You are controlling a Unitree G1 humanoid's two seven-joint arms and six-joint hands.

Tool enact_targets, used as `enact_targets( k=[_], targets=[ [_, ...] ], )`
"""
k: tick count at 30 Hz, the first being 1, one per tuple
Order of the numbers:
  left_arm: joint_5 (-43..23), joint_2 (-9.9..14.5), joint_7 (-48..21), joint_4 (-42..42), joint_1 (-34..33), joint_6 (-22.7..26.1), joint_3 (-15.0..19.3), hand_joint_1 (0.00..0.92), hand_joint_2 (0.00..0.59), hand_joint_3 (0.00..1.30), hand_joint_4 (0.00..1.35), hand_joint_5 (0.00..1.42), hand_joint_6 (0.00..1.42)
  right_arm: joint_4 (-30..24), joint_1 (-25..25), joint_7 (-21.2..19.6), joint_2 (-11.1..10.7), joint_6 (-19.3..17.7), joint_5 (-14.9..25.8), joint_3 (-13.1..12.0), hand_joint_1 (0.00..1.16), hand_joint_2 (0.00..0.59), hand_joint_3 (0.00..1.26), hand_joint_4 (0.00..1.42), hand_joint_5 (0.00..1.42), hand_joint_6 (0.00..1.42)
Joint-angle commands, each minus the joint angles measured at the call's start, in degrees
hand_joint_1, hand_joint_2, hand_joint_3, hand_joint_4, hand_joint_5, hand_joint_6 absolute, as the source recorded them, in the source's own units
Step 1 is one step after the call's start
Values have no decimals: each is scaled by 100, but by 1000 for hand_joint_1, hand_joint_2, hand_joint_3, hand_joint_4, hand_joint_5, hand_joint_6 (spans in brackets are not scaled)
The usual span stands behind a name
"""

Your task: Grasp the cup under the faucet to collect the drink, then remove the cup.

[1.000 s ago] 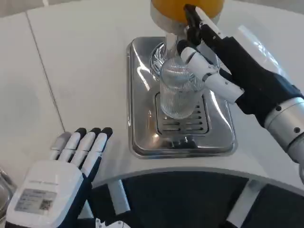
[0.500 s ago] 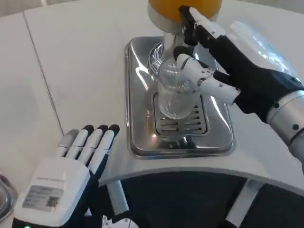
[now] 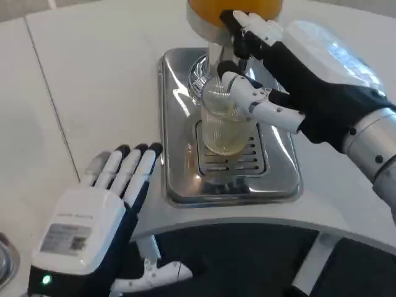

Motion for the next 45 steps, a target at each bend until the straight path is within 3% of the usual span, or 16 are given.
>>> enact_targets(
  k=[1,27,45],
  targets=[
    [-49,-84,-35,85,-170,1,-143,0,26,0,0,0,37,-145,-170,179,10,-360,7,88,0,537,72,0,3,31],
    [-102,-471,61,1198,-1627,272,-790,34,31,0,0,5,58,-177,-77,481,84,-423,-233,-19,0,551,85,0,13,31],
    [-321,-435,204,1980,-2356,438,-751,35,31,0,0,5,59,-170,66,422,255,-384,-334,-134,0,552,85,0,14,31]
  ],
)
